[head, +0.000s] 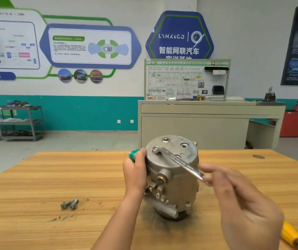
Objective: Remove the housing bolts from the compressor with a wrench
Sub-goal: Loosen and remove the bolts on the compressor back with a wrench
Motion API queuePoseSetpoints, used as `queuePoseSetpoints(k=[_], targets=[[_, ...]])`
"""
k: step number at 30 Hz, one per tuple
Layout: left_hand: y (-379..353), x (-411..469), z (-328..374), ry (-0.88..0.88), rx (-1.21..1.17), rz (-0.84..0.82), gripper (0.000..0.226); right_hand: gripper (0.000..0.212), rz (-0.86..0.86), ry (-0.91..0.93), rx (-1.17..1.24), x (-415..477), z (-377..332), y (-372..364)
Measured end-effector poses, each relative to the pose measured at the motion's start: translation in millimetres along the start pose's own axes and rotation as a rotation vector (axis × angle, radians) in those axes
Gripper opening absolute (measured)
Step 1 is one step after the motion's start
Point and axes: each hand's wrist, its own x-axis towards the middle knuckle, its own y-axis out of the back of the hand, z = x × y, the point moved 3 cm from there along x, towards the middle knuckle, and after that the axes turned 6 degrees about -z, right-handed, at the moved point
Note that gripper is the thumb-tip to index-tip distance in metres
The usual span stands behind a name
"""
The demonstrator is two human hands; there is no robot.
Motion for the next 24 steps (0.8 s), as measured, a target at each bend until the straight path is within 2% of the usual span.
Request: queuePoseSetpoints(k=[2, 4, 6, 10, 13, 16, 20, 22, 24], targets=[[-1.6, -1.2, 1.6, -0.001, 0.013, -0.009, 0.029, 0.027, 0.112, -0.144, -0.015, 8.8, 36.4, 21.2], [-6.0, -3.0, 1.9, -0.014, 0.013, -0.054, 0.039, 0.021, 0.13, -0.243, -0.179, 28.3, 76.4, 28.8], [-12.3, -4.0, 6.7, -0.027, 0.04, -0.087, 0.038, 0.023, -0.008, -0.372, -0.303, 58.5, 111.7, 18.9], [-18.3, -4.9, 10.0, -0.03, 0.086, -0.102, 0.04, 0.041, -0.36, -0.662, -0.392, 115.3, 148.0, -28.7], [-13.6, -6.5, 6.2, -0.023, 0.056, -0.058, 0.035, 0.041, -0.526, -0.728, -0.357, 136.6, 139.0, -73.0], [-12.0, -10.2, 4.3, -0.035, 0.036, -0.034, 0.028, 0.049, -0.714, -0.575, -0.387, 138.3, 114.1, -122.8], [-20.4, -7.4, 6.7, -0.075, 0.121, -0.056, 0.021, 0.063, -0.943, -0.143, -0.256, 123.9, 44.5, -164.2], [-23.5, -2.9, 5.7, -0.086, 0.178, -0.083, 0.015, 0.042, -1.018, 0.076, -0.336, 106.0, 13.9, -159.9], [-23.5, 1.7, 2.8, -0.077, 0.142, -0.064, 0.015, 0.03, -0.865, 0.36, -0.308, 72.7, -14.2, -140.4]])
